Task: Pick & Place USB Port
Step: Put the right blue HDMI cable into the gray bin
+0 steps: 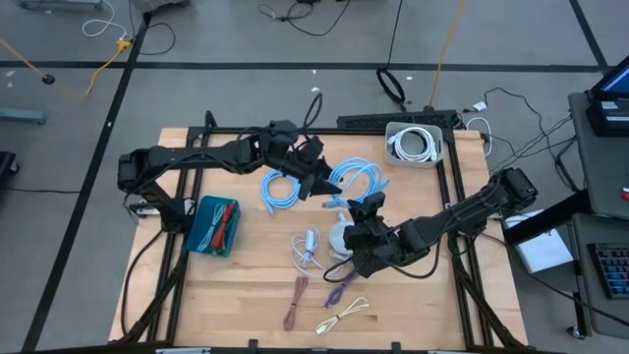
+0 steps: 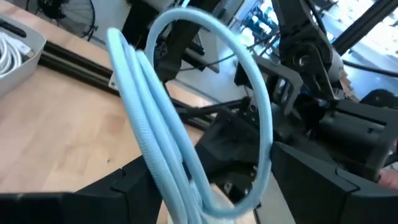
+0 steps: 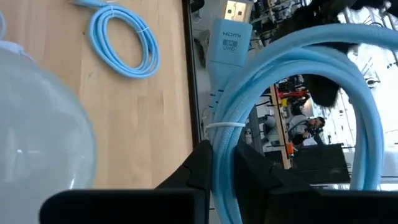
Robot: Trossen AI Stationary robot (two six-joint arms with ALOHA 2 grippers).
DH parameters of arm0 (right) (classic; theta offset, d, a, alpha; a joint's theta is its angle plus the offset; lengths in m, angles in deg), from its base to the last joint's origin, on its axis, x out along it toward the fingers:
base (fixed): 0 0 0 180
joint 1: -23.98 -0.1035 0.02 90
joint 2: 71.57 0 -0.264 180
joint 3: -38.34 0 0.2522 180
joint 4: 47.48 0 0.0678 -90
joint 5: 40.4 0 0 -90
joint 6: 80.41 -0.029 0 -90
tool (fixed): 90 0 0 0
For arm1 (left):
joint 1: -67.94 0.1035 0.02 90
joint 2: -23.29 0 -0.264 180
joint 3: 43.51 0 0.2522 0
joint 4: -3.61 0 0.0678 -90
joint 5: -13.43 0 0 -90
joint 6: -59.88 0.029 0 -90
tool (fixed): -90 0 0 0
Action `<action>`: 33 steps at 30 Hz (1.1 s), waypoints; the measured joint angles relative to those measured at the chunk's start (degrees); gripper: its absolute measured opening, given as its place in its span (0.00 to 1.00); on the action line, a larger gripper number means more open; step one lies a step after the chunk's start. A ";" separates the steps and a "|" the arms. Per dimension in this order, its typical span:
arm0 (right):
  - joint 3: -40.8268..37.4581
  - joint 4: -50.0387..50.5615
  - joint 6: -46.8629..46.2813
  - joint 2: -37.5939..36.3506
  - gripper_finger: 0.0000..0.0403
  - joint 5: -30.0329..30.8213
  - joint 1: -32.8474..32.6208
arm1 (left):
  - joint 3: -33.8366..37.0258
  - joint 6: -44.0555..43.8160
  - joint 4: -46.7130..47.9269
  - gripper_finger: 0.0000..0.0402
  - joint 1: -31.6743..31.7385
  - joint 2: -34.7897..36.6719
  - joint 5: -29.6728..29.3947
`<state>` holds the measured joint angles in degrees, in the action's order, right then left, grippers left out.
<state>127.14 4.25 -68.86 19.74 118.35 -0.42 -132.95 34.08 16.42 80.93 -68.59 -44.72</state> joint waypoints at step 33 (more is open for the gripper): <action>-0.10 -6.65 3.38 0.02 0.08 -0.04 1.20 | 0.04 6.78 0.40 0.08 -0.08 1.86 -7.40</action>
<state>127.05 -2.40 -65.49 19.76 118.31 0.78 -132.91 40.86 16.81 80.85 -66.73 -52.13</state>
